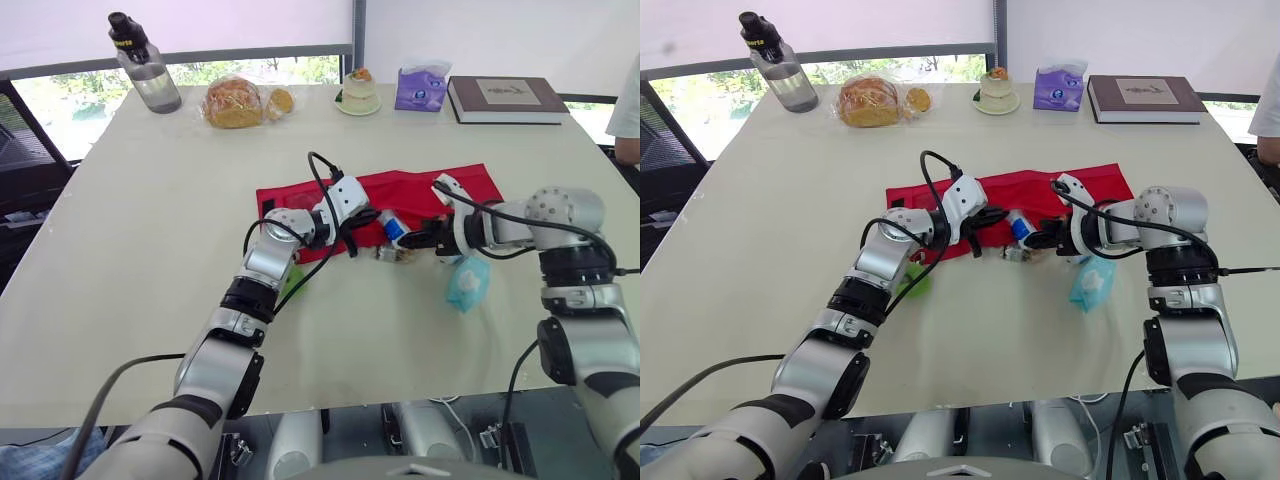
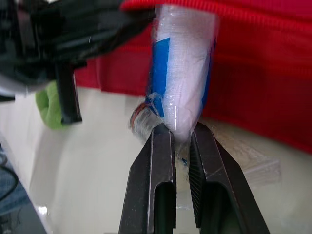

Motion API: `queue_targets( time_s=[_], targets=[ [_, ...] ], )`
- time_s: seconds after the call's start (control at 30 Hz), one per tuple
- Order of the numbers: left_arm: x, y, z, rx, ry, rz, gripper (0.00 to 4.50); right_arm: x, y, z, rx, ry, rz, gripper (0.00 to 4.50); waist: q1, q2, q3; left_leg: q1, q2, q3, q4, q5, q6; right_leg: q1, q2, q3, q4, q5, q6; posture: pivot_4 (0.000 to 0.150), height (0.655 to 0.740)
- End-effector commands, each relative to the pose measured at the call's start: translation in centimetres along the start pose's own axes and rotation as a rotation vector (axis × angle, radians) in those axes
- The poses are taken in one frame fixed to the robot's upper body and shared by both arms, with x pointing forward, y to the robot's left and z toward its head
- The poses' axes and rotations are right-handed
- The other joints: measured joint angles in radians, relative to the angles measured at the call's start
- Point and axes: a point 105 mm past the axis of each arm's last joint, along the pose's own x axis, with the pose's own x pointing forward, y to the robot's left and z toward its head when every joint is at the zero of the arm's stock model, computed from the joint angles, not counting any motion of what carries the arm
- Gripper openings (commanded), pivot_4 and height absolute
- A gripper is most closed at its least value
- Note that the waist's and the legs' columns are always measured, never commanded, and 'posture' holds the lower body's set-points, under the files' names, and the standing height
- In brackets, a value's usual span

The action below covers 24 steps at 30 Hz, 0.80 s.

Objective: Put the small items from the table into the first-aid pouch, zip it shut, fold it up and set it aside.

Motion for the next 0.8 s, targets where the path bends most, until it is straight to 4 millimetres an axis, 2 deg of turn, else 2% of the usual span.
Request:
queue_targets(
  time_s=[0.03, 0.2, 0.5, 0.8],
  targets=[
    [0.4, -0.7, 2.0, 0.040, -0.068, -0.031, 0.00, 0.4, 0.6, 0.6, -0.004, -0.008, 0.011, 0.04, 0.001, 0.000, 0.000, -0.001, 0.000, 0.000, 0.000, 0.000, 0.000, -0.001, 0.000, 0.000, 0.000, 0.000, 0.000, 0.150, 0.7400],
    [0.6, -1.0, 2.0, 0.042, -0.069, -0.042, 0.00, 1.1, 1.2, 1.2, -0.025, -0.022, 0.014, 0.04, 0.000, 0.000, 0.000, -0.002, 0.000, 0.001, -0.002, 0.000, 0.000, -0.002, -0.001, 0.000, 0.000, 0.000, 0.000, 0.150, 0.7400],
    [0.6, -1.5, 2.0, 0.039, -0.069, -0.059, 0.00, 2.1, 1.3, 3.8, -0.007, -0.161, -0.007, 0.04, 0.000, 0.000, 0.000, -0.002, 0.000, 0.001, -0.002, 0.000, 0.000, -0.003, -0.001, 0.001, 0.000, 0.000, 0.000, 0.150, 0.7400],
    [0.7, -1.5, 2.0, 0.040, -0.069, -0.069, 0.00, 3.1, 2.1, 4.4, -0.014, -0.189, 0.017, 0.04, -0.001, 0.000, 0.000, -0.002, 0.000, 0.001, -0.003, 0.000, 0.000, -0.003, -0.001, 0.001, 0.000, 0.000, 0.000, 0.150, 0.7400]
  ],
)
